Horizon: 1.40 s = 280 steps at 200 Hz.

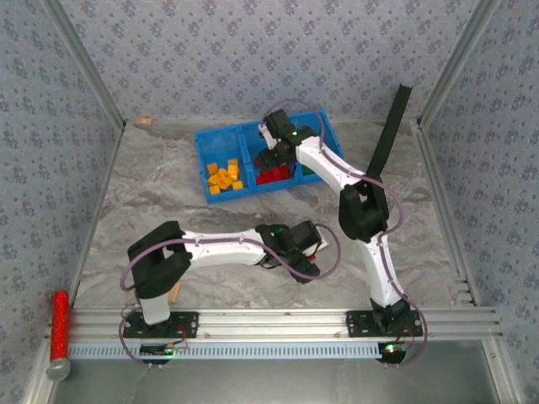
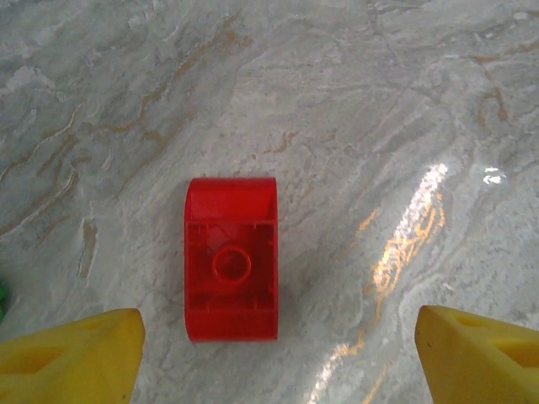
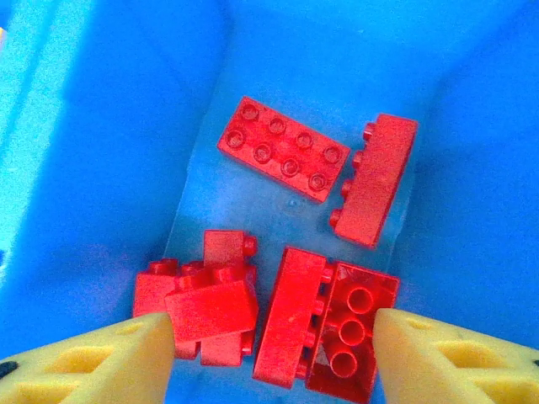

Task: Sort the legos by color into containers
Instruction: Pick up the lego from the middle-left of the table.

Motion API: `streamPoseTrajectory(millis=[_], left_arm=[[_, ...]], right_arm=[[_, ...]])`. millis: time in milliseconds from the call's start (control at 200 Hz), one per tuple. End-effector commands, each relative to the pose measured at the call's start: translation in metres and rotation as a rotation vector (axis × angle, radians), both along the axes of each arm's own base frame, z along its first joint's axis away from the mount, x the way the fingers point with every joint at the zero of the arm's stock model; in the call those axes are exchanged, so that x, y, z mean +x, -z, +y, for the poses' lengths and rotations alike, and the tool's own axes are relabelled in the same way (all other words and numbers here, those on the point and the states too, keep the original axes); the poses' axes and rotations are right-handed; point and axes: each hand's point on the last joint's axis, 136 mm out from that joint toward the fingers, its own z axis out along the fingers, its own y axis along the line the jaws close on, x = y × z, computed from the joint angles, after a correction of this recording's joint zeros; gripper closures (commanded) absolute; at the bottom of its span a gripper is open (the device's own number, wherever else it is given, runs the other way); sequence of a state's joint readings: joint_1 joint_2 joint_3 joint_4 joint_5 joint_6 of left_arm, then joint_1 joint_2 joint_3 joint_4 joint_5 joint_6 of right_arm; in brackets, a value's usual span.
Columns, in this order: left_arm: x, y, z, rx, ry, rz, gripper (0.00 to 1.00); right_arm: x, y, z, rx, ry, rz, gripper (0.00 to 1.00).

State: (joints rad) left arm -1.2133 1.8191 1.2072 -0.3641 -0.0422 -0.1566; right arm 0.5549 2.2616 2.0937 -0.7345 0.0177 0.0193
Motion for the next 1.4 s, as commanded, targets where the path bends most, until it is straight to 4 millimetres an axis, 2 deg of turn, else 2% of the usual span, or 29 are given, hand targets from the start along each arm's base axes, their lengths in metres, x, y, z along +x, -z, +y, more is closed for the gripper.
streamPoseTrajectory(millis=[0, 275, 415, 560, 725, 925, 1014, 1109, 1259, 1394], left_arm=[[0.005, 0.005, -0.005, 0.039, 0.001, -0.020, 0.18], [0.013, 0.029, -0.001, 0.114, -0.040, -0.035, 0.20], [0.012, 0.038, 0.000, 0.134, -0.040, -0.019, 0.23], [0.008, 0.046, 0.001, 0.148, -0.033, 0.003, 0.33], [0.002, 0.051, 0.003, 0.158, -0.026, 0.032, 0.55], [-0.008, 0.052, 0.011, 0.165, -0.028, 0.083, 0.65], [-0.013, 0.045, 0.018, 0.161, -0.038, 0.102, 0.69], [-0.015, 0.026, 0.024, 0.147, -0.051, 0.107, 0.72], [-0.014, -0.021, 0.030, 0.064, -0.046, 0.111, 0.75], [-0.003, -0.066, 0.040, -0.030, -0.054, 0.128, 0.76]], right_arm=[[-0.007, -0.036, -0.002, 0.028, -0.018, -0.048, 0.32], [-0.030, -0.066, -0.008, 0.045, -0.032, -0.075, 0.28], [-0.046, -0.079, -0.024, 0.036, -0.013, -0.088, 0.27], [-0.067, -0.094, -0.046, 0.034, 0.017, -0.103, 0.22], [-0.087, -0.103, -0.075, 0.046, 0.069, -0.112, 0.18], [-0.097, -0.100, -0.108, 0.077, 0.142, -0.095, 0.15], [-0.104, -0.095, -0.117, 0.084, 0.162, -0.080, 0.15], [-0.113, -0.084, -0.122, 0.094, 0.170, -0.060, 0.15], [-0.130, -0.064, -0.123, 0.112, 0.155, -0.020, 0.16], [-0.141, -0.053, -0.124, 0.145, 0.151, 0.006, 0.16]])
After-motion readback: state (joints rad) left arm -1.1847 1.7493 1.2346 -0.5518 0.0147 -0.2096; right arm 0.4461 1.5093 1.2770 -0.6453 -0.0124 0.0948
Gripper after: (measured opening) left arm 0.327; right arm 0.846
